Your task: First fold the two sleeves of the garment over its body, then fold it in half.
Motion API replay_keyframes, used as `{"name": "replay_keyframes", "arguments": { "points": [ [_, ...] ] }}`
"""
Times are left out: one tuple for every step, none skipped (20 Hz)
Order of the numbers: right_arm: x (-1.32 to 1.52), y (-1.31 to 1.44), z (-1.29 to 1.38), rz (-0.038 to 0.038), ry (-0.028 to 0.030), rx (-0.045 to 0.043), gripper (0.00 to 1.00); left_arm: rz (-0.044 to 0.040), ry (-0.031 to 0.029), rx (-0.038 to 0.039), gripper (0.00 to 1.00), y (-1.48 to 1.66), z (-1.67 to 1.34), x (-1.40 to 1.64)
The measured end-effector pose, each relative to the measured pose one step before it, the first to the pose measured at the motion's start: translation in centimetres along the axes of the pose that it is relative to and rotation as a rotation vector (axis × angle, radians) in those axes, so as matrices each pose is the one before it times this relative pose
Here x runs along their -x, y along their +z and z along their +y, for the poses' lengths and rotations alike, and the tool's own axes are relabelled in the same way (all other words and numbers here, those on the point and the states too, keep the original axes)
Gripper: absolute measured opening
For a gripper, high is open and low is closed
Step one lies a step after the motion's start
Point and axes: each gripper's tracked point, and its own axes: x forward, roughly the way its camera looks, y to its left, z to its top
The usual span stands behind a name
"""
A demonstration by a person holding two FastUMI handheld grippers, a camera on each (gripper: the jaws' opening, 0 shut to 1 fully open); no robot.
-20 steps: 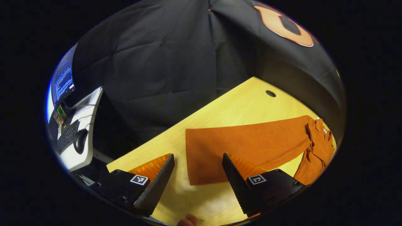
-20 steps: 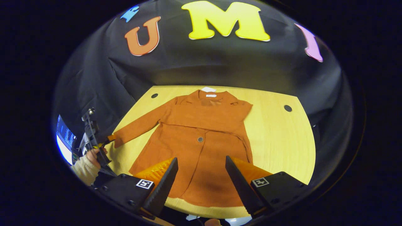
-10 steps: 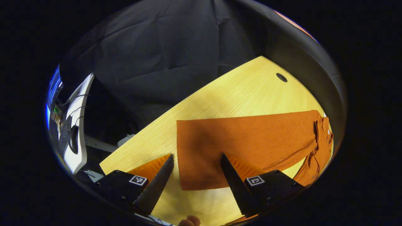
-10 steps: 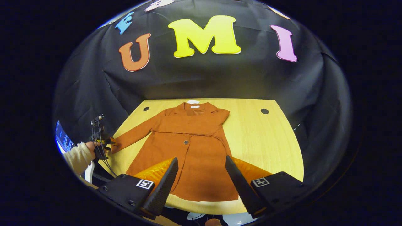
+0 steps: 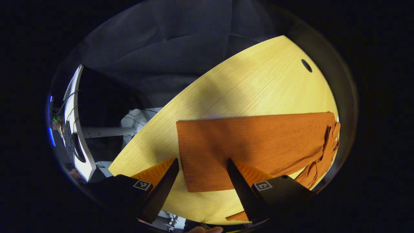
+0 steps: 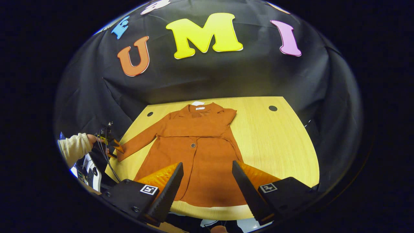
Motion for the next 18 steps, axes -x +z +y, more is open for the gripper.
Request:
{"name": "replay_keyframes", "arguments": {
  "points": [
    [-0.080, -0.199, -0.022, 0.01016, 0.00293, -0.01089, 0.97, 0.01346, -0.00250, 0.00390, 0.99, -0.018, -0.020, -0.107],
    [-0.260, -0.303, -0.167, 0.00909, -0.00182, -0.00566, 0.97, 0.00597, -0.00047, 0.00113, 0.98, 0.057, -0.119, 0.010],
    [-0.085, -0.159, -0.137, 0.00767, -0.00212, -0.00193, 0.97, -0.00024, -0.00088, 0.00274, 0.94, -0.031, -0.038, 0.022],
    [-0.268, -0.149, -0.009, 0.00731, -0.00308, -0.00316, 0.97, 0.00009, -0.00068, 0.00092, 0.93, 0.055, -0.167, 0.004],
    [-0.136, -0.123, 0.015, 0.00986, 0.00020, -0.00417, 0.97, -0.00189, -0.00203, 0.00233, 0.90, 0.004, -0.133, 0.088],
    [-0.393, -0.219, 0.091, 0.00688, 0.00062, -0.00417, 0.97, -0.00089, -0.00181, 0.00064, 0.88, 0.005, -0.276, -0.020],
    [-0.324, -0.043, -0.083, 0.00477, 0.00095, -0.00277, 0.97, -0.00181, -0.00085, -0.00163, 0.81, -0.006, -0.216, 0.034],
    [-0.182, -0.099, -0.058, 0.00490, -0.00051, 0.00160, 0.97, -0.00387, -0.00418, -0.00186, 0.77, -0.037, -0.167, -0.025],
    [-0.097, -0.075, -0.069, 0.00570, -0.00174, 0.00239, 0.97, -0.00715, -0.00053, -0.00315, 0.70, 0.060, -0.171, -0.043],
    [-0.005, -0.242, -0.033, 0.00570, -0.00153, 0.00121, 0.98, -0.01146, 0.00139, -0.00250, 0.63, 0.131, -0.081, -0.060],
    [-0.052, -0.001, -0.037, 0.00331, -0.00145, -0.00034, 0.97, -0.00973, -0.00090, -0.01205, 0.60, -0.061, 0.049, -0.001],
    [-0.160, -0.026, -0.055, 0.00251, 0.00138, -0.00073, 0.98, -0.01389, -0.00351, -0.01835, 0.59, 0.089, -0.099, -0.038],
    [-0.091, 0.003, -0.118, 0.00082, -0.00106, 0.00187, 0.94, -0.01572, -0.00527, -0.03029, 0.56, 0.215, -0.185, -0.027],
    [-0.074, -0.083, -0.225, 0.00088, -0.00269, 0.00125, 0.97, -0.01370, -0.00648, -0.03287, 0.52, 0.279, -0.196, 0.045],
    [0.001, -0.062, -0.215, 0.00241, -0.00082, -0.00172, 0.97, -0.01020, -0.00668, -0.02097, 0.52, -0.118, -0.112, -0.178],
    [0.035, -0.104, -0.361, 0.00317, -0.00140, -0.00468, 0.98, -0.01441, -0.00838, -0.00905, 0.40, 0.079, -0.176, 0.189],
    [0.001, -0.143, -0.253, 0.00407, -0.00201, -0.00583, 0.97, -0.00604, -0.00340, 0.01387, 0.30, -0.050, -0.008, -0.049],
    [-0.043, -0.097, -0.338, 0.00417, 0.00205, -0.00583, 0.97, -0.00771, -0.01090, 0.02084, 0.25, 0.064, -0.120, 0.073]
  ]
}}
